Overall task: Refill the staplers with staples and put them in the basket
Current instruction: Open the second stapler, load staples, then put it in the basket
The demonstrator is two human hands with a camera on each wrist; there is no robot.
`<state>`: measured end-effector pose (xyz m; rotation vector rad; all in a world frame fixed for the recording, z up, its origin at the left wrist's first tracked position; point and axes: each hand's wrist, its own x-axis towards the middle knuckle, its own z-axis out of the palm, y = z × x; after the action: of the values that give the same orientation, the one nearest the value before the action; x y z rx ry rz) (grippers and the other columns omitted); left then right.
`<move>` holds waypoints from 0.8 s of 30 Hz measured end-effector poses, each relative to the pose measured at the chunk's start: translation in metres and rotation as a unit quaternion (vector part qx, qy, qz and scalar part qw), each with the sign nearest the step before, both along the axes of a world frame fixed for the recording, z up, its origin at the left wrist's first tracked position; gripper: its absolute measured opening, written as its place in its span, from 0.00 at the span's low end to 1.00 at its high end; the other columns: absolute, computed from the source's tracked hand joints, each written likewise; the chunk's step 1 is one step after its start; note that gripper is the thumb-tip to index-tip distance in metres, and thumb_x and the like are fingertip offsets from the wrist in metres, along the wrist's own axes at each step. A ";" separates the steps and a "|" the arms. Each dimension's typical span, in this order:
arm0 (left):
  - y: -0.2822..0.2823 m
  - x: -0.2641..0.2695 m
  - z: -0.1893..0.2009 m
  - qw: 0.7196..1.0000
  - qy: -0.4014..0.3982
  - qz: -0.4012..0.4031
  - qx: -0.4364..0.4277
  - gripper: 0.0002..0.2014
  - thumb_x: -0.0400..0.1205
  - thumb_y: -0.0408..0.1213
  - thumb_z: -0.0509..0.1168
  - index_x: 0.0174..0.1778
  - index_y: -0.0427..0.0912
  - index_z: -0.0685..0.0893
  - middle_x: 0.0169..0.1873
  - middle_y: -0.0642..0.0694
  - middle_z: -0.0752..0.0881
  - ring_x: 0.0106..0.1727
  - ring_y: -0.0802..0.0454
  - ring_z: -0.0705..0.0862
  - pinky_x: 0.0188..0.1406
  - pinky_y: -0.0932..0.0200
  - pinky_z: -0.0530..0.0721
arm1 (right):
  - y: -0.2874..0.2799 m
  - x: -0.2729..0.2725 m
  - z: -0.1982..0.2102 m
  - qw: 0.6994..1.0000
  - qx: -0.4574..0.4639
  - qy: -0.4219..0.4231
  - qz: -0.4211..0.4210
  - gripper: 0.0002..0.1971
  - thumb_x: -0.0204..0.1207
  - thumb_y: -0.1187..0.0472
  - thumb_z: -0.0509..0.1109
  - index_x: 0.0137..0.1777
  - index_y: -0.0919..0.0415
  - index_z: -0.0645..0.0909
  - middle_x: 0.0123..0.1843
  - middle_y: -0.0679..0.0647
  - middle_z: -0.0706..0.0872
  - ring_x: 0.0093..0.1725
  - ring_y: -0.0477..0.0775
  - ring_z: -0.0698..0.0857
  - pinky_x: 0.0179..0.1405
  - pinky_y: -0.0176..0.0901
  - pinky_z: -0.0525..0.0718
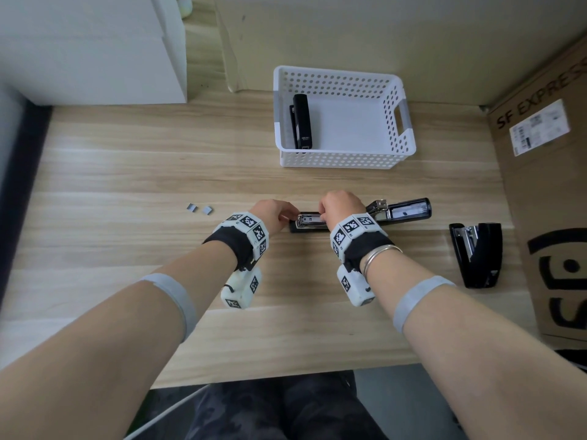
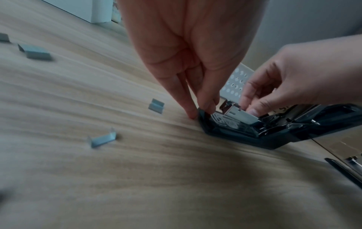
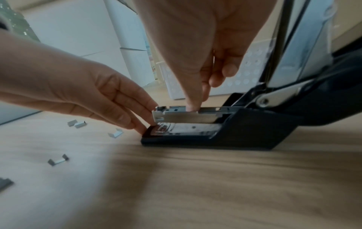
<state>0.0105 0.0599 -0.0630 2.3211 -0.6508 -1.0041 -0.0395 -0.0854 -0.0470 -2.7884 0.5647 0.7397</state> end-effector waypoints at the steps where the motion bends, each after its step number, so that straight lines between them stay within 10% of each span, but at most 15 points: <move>1: 0.002 0.002 0.000 1.000 -0.006 0.010 -0.004 0.22 0.79 0.21 0.53 0.64 0.40 0.82 0.60 0.44 0.87 0.63 0.47 0.84 0.61 0.64 0.77 | -0.002 -0.001 0.001 1.000 -0.002 -0.002 -0.003 0.11 0.77 0.69 0.66 0.55 0.64 0.87 0.54 0.61 0.88 0.54 0.62 0.86 0.52 0.46 0.84; 7: 0.033 0.026 -0.004 0.994 -0.078 0.051 0.064 0.18 0.76 0.21 0.58 0.57 0.40 0.83 0.57 0.41 0.85 0.48 0.47 0.80 0.51 0.58 0.79 | -0.006 0.000 0.008 1.000 0.007 -0.017 -0.012 0.13 0.79 0.69 0.64 0.59 0.64 0.86 0.59 0.62 0.87 0.59 0.63 0.85 0.59 0.47 0.84; 24: 0.028 0.012 -0.015 0.990 -0.083 -0.029 0.107 0.11 0.79 0.31 0.63 0.56 0.37 0.82 0.47 0.40 0.78 0.58 0.38 0.80 0.56 0.52 0.79 | 0.000 -0.010 0.011 0.998 0.014 -0.053 0.002 0.11 0.80 0.69 0.63 0.52 0.61 0.88 0.58 0.59 0.85 0.58 0.60 0.84 0.53 0.44 0.81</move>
<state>0.0230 0.0883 -0.0783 2.6081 -0.7092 -0.9535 -0.0495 -0.0857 -0.0362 -2.7843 0.5240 0.5913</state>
